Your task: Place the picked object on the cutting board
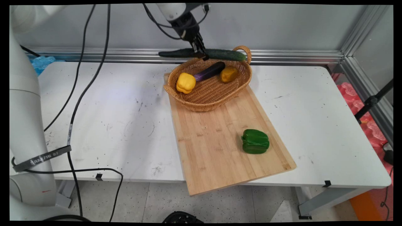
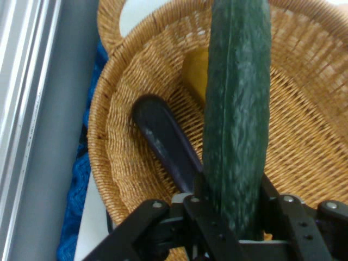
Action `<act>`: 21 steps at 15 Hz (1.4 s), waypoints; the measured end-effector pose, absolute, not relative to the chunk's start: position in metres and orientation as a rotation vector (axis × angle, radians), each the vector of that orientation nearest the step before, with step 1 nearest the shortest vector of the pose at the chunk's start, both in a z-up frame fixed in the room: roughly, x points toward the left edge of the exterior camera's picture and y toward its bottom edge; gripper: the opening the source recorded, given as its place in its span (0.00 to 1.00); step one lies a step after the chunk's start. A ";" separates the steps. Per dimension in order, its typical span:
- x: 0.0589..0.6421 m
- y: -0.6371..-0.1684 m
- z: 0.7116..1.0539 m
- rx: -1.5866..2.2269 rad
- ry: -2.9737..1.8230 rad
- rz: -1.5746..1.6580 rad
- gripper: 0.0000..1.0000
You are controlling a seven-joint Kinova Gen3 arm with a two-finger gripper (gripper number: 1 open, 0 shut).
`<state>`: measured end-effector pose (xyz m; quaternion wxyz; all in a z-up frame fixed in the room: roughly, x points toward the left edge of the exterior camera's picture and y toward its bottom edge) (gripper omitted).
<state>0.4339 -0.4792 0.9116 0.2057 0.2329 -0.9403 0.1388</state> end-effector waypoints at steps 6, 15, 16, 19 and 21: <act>0.412 -0.433 0.959 0.750 -2.569 0.365 0.00; 0.357 -0.346 0.973 0.899 -2.525 0.257 0.00; 0.353 -0.341 0.972 0.910 -2.522 0.250 0.00; 0.333 -0.315 0.961 0.969 -2.507 0.216 0.00; 0.322 -0.303 0.950 0.996 -2.501 0.201 0.00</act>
